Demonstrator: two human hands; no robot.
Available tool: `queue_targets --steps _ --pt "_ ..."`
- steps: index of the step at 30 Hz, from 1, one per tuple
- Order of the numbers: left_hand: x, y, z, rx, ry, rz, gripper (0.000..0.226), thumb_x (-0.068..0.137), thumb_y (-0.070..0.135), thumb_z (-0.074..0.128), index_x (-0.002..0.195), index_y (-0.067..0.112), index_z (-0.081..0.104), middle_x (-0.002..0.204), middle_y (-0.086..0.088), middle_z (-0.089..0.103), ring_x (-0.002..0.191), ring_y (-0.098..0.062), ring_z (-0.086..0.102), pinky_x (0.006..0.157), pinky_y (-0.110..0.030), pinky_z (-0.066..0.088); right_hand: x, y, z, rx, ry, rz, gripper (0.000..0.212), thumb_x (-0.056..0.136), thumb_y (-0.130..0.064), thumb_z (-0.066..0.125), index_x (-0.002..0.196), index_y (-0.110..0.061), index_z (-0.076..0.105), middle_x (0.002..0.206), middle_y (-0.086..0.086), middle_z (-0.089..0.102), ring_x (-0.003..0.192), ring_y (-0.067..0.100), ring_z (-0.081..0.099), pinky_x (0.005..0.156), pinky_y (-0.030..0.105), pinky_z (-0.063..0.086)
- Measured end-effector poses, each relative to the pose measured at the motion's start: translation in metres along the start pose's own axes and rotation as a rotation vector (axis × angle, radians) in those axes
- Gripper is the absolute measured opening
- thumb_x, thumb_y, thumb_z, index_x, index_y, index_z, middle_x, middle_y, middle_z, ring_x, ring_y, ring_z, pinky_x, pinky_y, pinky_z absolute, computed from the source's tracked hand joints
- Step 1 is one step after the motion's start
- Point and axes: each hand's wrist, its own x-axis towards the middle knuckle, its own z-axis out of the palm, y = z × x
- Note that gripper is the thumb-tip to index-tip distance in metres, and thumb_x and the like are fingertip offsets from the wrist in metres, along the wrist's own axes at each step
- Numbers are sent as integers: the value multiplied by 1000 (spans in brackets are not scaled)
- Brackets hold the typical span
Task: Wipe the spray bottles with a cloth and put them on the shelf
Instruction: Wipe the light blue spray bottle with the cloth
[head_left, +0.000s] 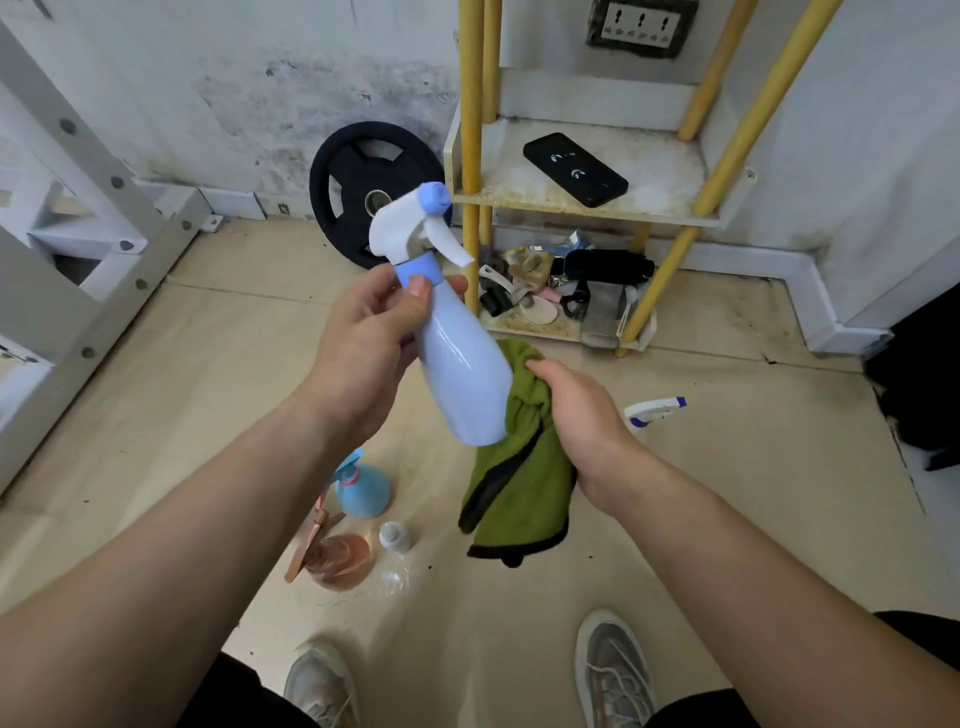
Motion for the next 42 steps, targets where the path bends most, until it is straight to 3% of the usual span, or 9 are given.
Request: queue_targets --steps 4,10,15,19,24,27,32,37,42 --pt "-2 -1 5 -48 50 0 24 103 19 51 118 4 62 107 -10 68 97 -19 66 87 -35 54 -6 1 7 311 -39 31 26 98 -29 59 96 -12 78 103 13 78 92 28 72 91 44 57" --pt "-6 2 10 50 164 -13 34 100 36 58 125 14 61 99 4 74 103 -14 69 97 -38 53 -7 3 10 295 16 -187 15 95 -15 64 88 -6 73 85 10 72 80 23 68 74 37 58" --pt "-13 -2 19 32 79 -172 30 106 41 42 126 32 62 116 11 72 108 -19 69 93 -43 57 -12 3 16 142 119 -327 21 90 -23 74 94 -43 65 92 -23 72 87 -4 69 75 19 55" --pt "-12 -2 21 -8 120 -225 30 106 40 42 122 26 65 113 6 74 103 -18 70 93 -43 57 -13 6 21 -69 208 -385 37 87 -45 70 121 -40 55 123 -12 56 103 -1 58 88 21 49" --pt "-11 -2 24 38 121 -194 27 107 40 41 111 31 66 105 8 75 94 -14 70 90 -43 58 -16 4 22 -396 271 -476 46 99 -46 55 139 -27 47 125 -7 38 116 16 50 96 30 42" --pt "-11 1 23 80 125 -173 29 106 42 40 108 32 67 102 10 76 92 -12 71 88 -42 59 -13 0 17 -477 258 -525 45 100 -48 50 139 -26 50 126 -3 43 120 22 49 102 42 44" --pt "-14 0 29 93 143 -233 38 104 45 44 86 26 70 83 6 77 80 -13 71 84 -35 54 -10 -7 9 -443 198 -591 37 99 -47 55 133 -30 55 122 -12 47 114 9 50 93 32 41" --pt "-20 2 30 181 -32 -267 40 105 44 42 86 24 70 77 8 76 68 -6 70 61 -18 52 -4 -15 5 -250 218 -559 31 94 -54 56 117 -34 62 110 -10 65 101 9 64 87 42 55" --pt "-27 -4 32 308 -166 -222 38 106 44 40 105 23 72 101 11 77 94 -5 71 81 -18 52 -8 -17 2 -119 315 -599 15 95 -38 67 102 -29 57 92 -13 65 85 4 64 73 30 52"
